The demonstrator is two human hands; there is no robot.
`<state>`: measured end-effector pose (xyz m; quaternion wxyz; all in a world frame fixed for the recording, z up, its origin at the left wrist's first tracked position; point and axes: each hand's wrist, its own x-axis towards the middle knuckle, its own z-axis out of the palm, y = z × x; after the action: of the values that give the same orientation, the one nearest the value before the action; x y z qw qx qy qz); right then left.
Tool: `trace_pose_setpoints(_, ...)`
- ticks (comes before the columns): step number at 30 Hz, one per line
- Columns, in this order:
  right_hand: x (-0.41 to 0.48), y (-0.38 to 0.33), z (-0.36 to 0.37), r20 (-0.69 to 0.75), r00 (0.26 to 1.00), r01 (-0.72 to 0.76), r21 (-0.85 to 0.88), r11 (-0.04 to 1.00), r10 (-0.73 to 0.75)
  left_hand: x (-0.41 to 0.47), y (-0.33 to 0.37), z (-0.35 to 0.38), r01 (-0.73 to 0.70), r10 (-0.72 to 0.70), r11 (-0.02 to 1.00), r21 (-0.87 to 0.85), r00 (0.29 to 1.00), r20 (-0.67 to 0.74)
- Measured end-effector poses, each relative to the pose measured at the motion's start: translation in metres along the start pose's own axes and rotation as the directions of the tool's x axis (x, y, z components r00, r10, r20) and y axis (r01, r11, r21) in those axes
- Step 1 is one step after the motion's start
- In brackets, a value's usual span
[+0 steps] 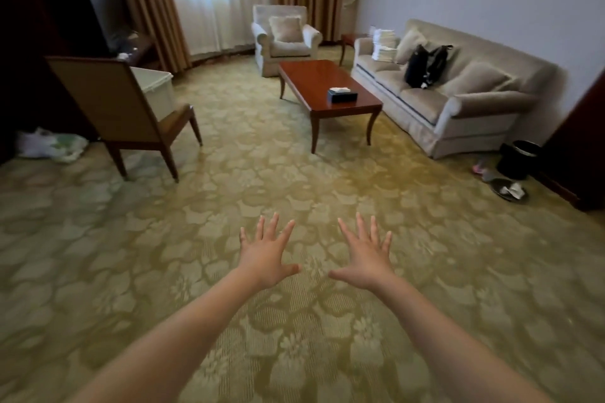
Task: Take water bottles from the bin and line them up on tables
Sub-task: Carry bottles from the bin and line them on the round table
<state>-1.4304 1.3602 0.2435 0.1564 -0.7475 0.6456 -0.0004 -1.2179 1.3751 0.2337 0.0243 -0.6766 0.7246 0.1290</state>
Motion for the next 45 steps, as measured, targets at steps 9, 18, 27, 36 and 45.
trace_pose_setpoints(9, 0.131, 0.018, -0.029, 0.052, 0.984, 0.173, 0.005, 0.985, -0.173, 0.089, 0.016, -0.026, 0.181, -0.183, 0.981, -0.066, 0.983, -0.019)
trace_pose_setpoints(18, 0.274, -0.02, -0.034, 0.125, 0.951, 0.281, 0.032, 0.959, -0.283, 0.2, -0.048, -0.046, 0.331, -0.332, 0.942, -0.057, 0.943, -0.007)
trace_pose_setpoints(27, 0.47, -0.099, -0.057, 0.089, 0.939, 0.329, 0.035, 0.944, -0.331, 0.371, -0.158, -0.101, 0.345, -0.345, 0.939, -0.019, 0.938, -0.029)
trace_pose_setpoints(36, 0.637, -0.14, -0.089, 0.119, 0.934, 0.331, 0.073, 0.941, -0.338, 0.52, -0.227, -0.149, 0.362, -0.362, 0.932, -0.004, 0.932, 0.004)
trace_pose_setpoints(45, 0.852, -0.155, -0.124, 0.157, 0.875, 0.46, 0.021, 0.888, -0.458, 0.703, -0.265, -0.189, 0.486, -0.488, 0.873, -0.046, 0.872, -0.032)
